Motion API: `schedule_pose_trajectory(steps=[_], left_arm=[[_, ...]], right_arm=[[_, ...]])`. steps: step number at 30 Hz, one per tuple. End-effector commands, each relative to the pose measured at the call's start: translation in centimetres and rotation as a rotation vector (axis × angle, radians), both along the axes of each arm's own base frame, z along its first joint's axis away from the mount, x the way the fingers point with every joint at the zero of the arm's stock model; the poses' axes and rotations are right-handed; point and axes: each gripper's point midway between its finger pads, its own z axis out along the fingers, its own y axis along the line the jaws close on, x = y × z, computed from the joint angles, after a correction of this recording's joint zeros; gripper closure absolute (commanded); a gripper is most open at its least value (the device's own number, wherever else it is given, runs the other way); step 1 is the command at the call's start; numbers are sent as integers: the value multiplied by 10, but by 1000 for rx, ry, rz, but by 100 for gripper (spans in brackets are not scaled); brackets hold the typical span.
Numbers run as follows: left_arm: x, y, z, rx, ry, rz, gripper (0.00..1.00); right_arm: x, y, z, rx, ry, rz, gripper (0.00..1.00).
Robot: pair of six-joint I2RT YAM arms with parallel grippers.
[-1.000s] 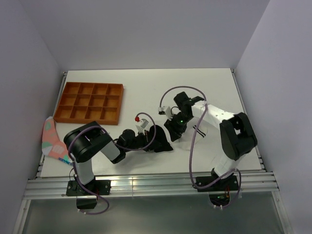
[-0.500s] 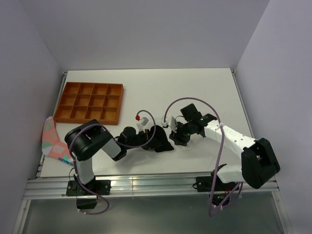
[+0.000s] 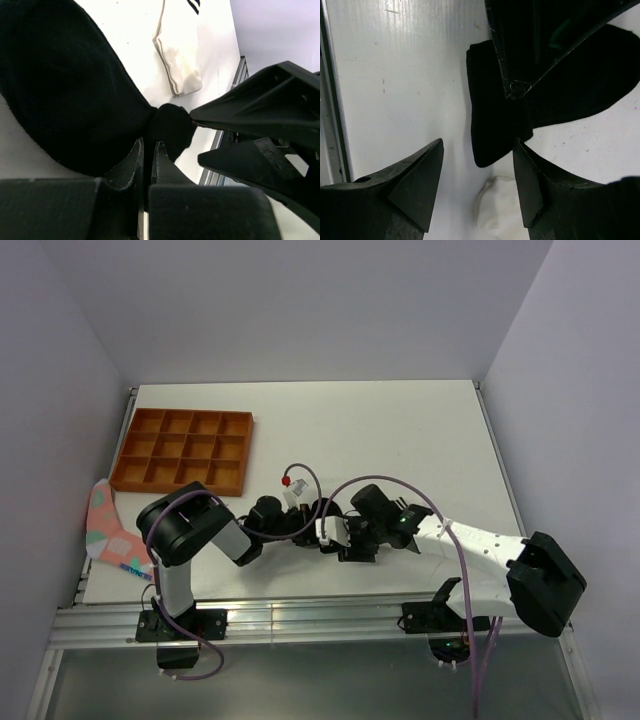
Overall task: Roll the socks
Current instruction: Roll the sock at the center of the board.
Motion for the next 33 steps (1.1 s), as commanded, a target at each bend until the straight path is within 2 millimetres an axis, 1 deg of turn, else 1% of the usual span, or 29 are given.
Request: schedule_pose_trajectory(steps=[1, 3, 8, 10, 14, 18, 20, 26, 27, 29, 32, 33], left_arm=[[-60, 58, -98, 344, 296, -42, 100], [-61, 58, -98, 337, 301, -48, 100], [-66, 59, -102, 335, 323, -75, 100], [-68, 60, -105, 344, 330, -80, 100], [-70, 63, -107, 352, 338, -84, 100], [-70, 62, -107, 346, 343, -94, 100], [-70, 63, -106, 346, 342, -95, 100], [-72, 63, -103, 342, 339, -105, 100], [-71, 63, -104, 349, 336, -101, 100], [-71, 63, -102, 343, 333, -108, 100], [-72, 64, -105, 355, 340, -105, 100], [-71, 64, -104, 353, 341, -104, 100]], right_arm=[[10, 13, 7, 37, -97, 32, 35], [11, 15, 7, 39, -124, 43, 35], [4, 18, 1, 33, -161, 87, 35], [3, 16, -3, 26, -175, 91, 36], [7, 18, 0, 54, -249, 97, 36], [7, 18, 2, 66, -272, 106, 36], [10, 19, 3, 72, -297, 104, 36], [12, 20, 3, 70, -337, 119, 36], [12, 19, 0, 65, -340, 118, 37], [14, 21, 4, 80, -361, 115, 37], [15, 19, 10, 93, -383, 108, 38], [17, 21, 22, 117, -408, 103, 38]])
